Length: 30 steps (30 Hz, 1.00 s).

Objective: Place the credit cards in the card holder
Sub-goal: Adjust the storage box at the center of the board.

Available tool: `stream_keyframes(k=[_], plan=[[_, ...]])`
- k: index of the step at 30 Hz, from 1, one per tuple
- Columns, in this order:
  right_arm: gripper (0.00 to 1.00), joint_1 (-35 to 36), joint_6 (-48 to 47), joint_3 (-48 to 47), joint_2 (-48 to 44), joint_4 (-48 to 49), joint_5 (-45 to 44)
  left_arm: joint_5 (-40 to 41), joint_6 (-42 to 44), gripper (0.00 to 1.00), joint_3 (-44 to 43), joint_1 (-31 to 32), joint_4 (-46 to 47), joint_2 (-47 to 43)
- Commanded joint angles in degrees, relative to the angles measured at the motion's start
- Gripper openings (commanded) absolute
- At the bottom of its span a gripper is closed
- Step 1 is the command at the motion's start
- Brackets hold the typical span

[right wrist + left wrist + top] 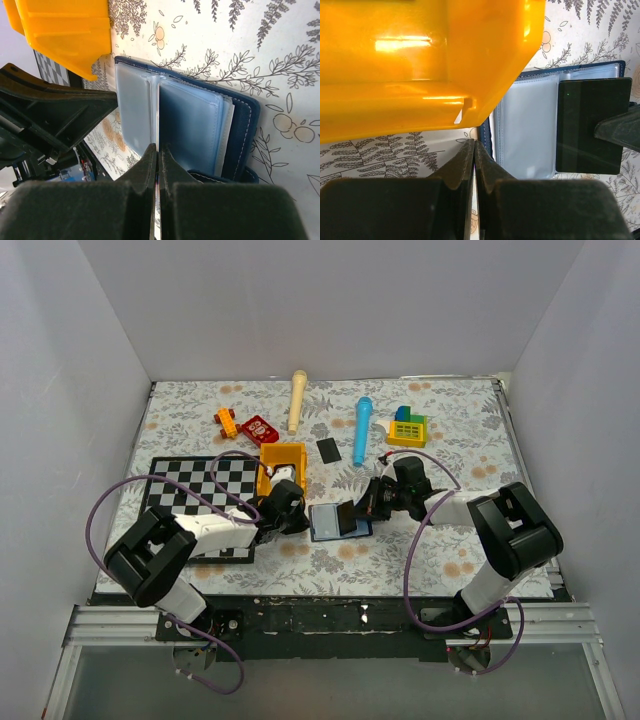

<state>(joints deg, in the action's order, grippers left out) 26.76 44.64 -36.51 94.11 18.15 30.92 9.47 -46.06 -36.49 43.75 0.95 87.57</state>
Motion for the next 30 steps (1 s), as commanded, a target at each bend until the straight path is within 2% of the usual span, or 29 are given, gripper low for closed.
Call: stream_keyframes(k=[1, 15, 30], plan=[[0.01, -0.3, 0.1, 0.7, 0.6, 2.4, 1.5, -1.1, 0.7, 0.00, -0.7, 0.5, 0.4, 1.3], [0.01, -0.3, 0.4, 1.1, -0.1, 3.6, 2.7, -1.3, 0.6, 0.00, -0.4, 0.6, 0.7, 1.9], [0.01, -0.3, 1.1, 1.4, 3.5, 7.1, 4.2, -1.9, 0.7, 0.00, -0.8, 0.6, 0.7, 2.8]])
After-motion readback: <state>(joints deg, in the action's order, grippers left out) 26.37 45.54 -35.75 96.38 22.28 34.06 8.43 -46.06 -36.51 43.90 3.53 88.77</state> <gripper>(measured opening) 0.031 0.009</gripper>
